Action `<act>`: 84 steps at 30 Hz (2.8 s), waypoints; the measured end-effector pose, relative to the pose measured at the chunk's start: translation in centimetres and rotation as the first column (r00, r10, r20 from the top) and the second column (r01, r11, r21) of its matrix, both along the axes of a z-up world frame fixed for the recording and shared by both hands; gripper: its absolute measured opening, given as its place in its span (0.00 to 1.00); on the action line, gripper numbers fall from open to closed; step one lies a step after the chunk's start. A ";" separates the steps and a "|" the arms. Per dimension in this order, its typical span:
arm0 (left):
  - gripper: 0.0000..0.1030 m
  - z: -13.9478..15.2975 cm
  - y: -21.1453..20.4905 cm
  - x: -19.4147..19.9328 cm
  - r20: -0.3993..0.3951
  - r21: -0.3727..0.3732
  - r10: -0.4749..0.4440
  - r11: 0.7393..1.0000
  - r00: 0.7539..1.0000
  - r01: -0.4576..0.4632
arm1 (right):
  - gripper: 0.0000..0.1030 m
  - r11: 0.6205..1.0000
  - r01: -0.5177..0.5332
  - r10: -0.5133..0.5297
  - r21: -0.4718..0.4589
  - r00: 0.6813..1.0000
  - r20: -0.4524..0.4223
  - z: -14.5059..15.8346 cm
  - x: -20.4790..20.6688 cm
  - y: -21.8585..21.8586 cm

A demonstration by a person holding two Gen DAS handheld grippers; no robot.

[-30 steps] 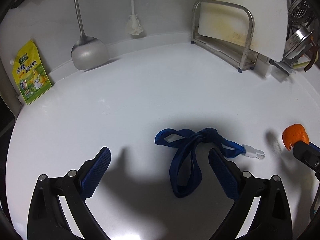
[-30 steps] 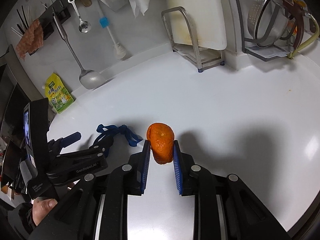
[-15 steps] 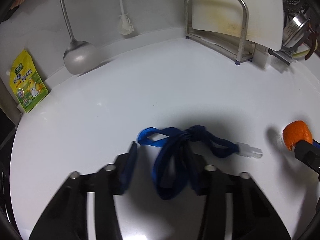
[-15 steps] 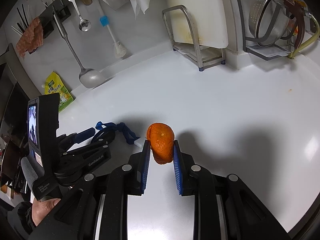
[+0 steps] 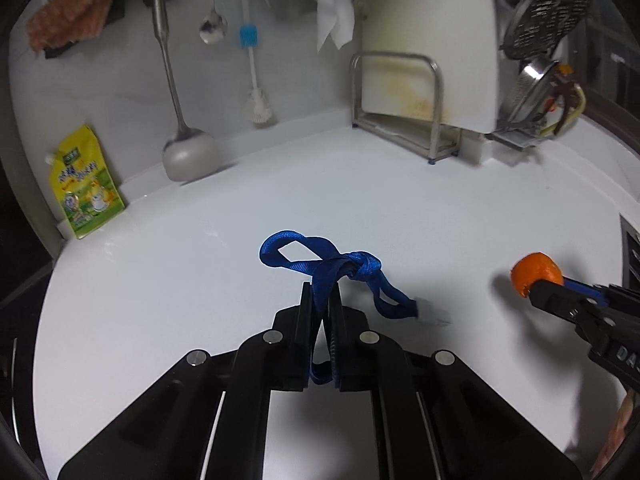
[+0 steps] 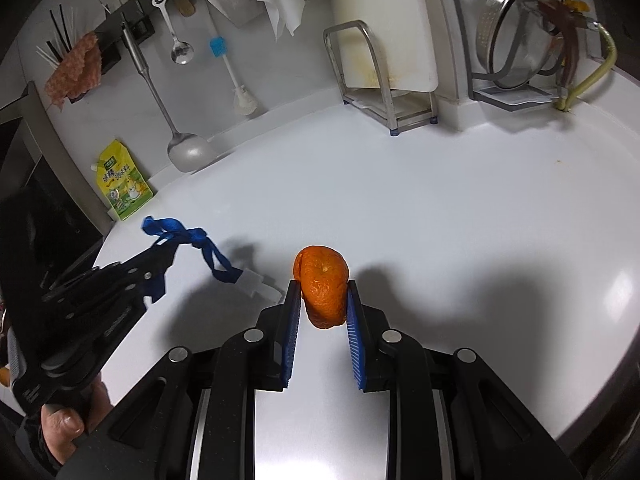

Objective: Collect trash

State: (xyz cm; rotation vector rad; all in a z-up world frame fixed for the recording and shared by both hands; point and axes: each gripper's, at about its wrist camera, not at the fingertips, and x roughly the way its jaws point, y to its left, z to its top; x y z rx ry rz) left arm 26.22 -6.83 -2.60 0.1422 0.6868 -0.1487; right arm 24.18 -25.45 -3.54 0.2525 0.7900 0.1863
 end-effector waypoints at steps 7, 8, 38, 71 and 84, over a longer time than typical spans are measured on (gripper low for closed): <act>0.08 1.8 1.4 -7.8 0.018 -0.047 -0.031 0.998 0.999 0.032 | 0.21 0.999 0.043 -0.043 -0.005 0.997 0.059 1.1 -8.1 1.3; 0.08 2.1 1.6 -8.9 0.028 -0.046 -0.030 0.998 0.999 0.031 | 0.21 0.999 0.049 -0.049 -0.001 0.997 0.065 1.1 -9.5 1.5; 0.08 -2.4 2.3 -28.7 -0.034 -0.116 -0.113 0.987 0.993 0.108 | 0.21 0.988 0.153 -0.153 0.000 0.988 0.012 -4.0 -32.2 4.7; 0.83 -2.0 2.7 -31.2 -0.018 -0.108 -0.092 0.990 0.996 0.090 | 0.60 0.977 0.212 -0.212 -0.011 0.977 0.031 -4.0 -33.9 4.0; 0.93 -1.4 3.7 -31.1 -0.014 -0.132 -0.070 0.989 0.997 0.068 | 0.67 0.977 0.211 -0.209 -0.029 0.977 0.050 -3.4 -33.9 4.6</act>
